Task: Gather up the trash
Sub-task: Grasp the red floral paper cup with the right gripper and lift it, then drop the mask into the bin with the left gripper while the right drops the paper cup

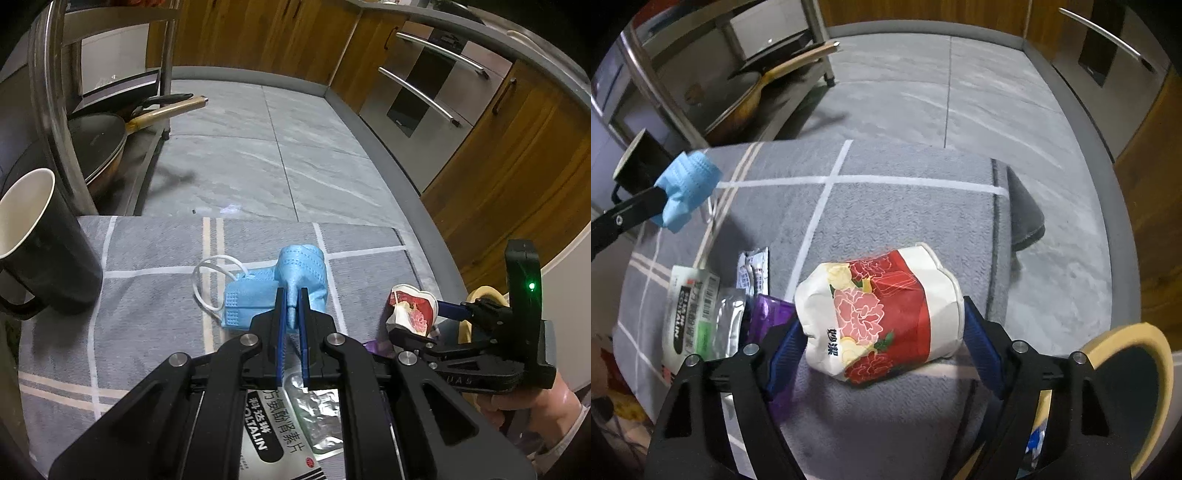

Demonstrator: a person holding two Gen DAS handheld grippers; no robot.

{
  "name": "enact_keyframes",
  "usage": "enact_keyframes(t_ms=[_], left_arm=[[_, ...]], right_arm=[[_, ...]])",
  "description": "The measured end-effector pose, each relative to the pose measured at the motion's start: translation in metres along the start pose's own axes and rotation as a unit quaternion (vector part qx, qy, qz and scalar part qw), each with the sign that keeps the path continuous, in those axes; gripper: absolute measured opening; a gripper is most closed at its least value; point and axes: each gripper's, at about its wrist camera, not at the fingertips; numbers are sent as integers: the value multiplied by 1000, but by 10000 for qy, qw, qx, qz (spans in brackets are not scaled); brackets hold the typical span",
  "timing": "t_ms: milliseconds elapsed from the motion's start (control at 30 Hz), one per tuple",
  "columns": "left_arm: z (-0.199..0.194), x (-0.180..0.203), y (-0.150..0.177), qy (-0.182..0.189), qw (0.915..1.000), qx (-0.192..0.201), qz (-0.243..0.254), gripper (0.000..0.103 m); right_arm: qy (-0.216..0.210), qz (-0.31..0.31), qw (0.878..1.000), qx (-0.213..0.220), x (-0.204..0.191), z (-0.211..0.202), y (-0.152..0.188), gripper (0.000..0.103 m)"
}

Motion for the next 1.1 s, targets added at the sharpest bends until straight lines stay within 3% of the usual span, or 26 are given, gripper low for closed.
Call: enact_keyframes(t_ms=[400,833,1100], left_arm=[[-26,43,5,333,9992,88,192,5],[-54,126,37,735,9929,-55,934,5],[-64,162,64,1183,9873,-204,1044,5]], right_arm=[[-105,358,9978,551,9,-77,23,79],[100,655,9902,1232,34,-184,92,79],[181,791,9859,1460,61,-215,134,79]])
Point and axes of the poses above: each gripper's, at about its wrist camera, not at the fingertips, and z roughly the way its jaws point, x to its right, y to its underside
